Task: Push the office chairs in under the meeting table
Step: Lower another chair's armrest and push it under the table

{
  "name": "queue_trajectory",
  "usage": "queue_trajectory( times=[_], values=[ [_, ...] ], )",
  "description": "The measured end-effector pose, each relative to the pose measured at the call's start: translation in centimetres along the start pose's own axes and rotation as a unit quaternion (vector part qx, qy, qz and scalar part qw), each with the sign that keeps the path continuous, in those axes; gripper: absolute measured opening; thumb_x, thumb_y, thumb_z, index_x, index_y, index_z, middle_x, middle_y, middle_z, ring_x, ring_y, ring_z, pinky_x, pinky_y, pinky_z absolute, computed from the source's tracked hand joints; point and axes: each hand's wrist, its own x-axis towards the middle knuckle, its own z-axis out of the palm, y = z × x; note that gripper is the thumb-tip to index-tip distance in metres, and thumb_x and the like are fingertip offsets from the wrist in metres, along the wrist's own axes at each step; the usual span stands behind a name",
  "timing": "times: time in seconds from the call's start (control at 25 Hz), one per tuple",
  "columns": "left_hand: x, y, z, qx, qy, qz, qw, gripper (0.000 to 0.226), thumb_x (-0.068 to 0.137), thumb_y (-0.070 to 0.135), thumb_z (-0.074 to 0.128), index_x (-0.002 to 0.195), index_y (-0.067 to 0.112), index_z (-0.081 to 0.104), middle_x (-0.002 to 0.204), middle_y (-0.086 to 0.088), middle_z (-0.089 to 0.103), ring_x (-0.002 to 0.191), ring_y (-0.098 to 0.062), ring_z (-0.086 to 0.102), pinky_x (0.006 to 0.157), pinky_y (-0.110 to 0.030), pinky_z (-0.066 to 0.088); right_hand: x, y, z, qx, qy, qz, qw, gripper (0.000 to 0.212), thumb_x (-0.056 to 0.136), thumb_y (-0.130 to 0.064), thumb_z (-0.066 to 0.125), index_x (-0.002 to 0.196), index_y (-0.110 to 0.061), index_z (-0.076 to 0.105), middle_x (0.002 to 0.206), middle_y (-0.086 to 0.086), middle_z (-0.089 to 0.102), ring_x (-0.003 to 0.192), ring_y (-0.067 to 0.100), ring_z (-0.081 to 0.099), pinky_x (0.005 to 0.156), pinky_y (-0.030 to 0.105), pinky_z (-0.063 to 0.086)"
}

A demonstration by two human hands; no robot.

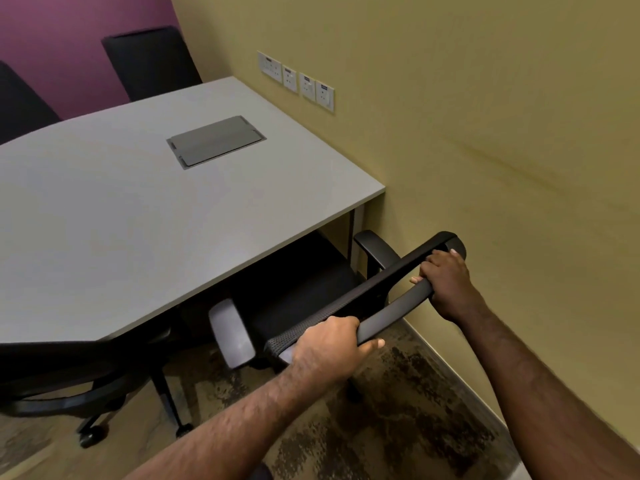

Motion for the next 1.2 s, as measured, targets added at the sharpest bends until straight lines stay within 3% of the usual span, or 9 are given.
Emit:
queue_trajectory(
  times=[0.2,0.36,0.64,0.92,1.2],
  values=[
    [1.2,-2.6,-0.9,0.029,0.025,0.000,0.999,0.053,0.081,0.078,0.043,0.101,0.030,0.056,0.087,0.008,0.060,0.079,-0.013,0.060,0.071,-0.038,0.056,2.0,-1.9,0.7,0.016,0.001,-0.003,1.000,0.016,0.074,-0.003,0.071,0.086,-0.010,0.063,0.102,0.014,0.062,0.118,0.036,0.050,0.111,0.050,0.021],
    [2.8,-4.5,-2.0,0.061,0.047,-0.002,0.997,0.052,0.081,0.079,0.041,0.097,0.031,0.054,0.085,0.009,0.059,0.076,-0.011,0.058,0.066,-0.034,0.055,4.4,-3.1,1.1,0.015,-0.002,-0.023,1.000,0.007,0.080,-0.011,0.062,0.085,-0.008,0.061,0.098,0.015,0.060,0.108,0.036,0.052,0.111,0.049,0.021],
    [6.1,-7.7,-3.0,0.053,0.052,0.011,0.997,0.053,0.082,0.078,0.042,0.102,0.030,0.055,0.086,0.010,0.060,0.076,-0.010,0.059,0.067,-0.032,0.055,8.2,-4.7,1.3,0.020,-0.008,-0.028,0.999,0.016,0.079,-0.015,0.048,0.088,-0.008,0.059,0.100,0.013,0.058,0.111,0.033,0.049,0.114,0.047,0.016],
    [8.7,-9.9,-4.5,0.059,0.050,0.013,0.997,0.052,0.082,0.078,0.041,0.098,0.031,0.055,0.082,0.011,0.057,0.074,-0.009,0.057,0.064,-0.031,0.052,12.0,-5.2,3.1,0.027,0.010,-0.032,0.999,0.012,0.078,-0.005,0.061,0.089,-0.011,0.060,0.103,0.010,0.060,0.116,0.032,0.048,0.114,0.047,0.017],
    [10.3,-10.3,-6.4,0.059,0.060,-0.024,0.996,0.041,0.083,0.076,0.044,0.084,0.036,0.046,0.070,0.015,0.048,0.063,-0.003,0.046,0.051,-0.023,0.032,15.9,-5.6,3.8,0.045,0.038,-0.064,0.996,0.015,0.080,-0.014,0.071,0.081,-0.018,0.056,0.088,0.003,0.057,0.097,0.026,0.051,0.107,0.048,0.029]
  ],
)
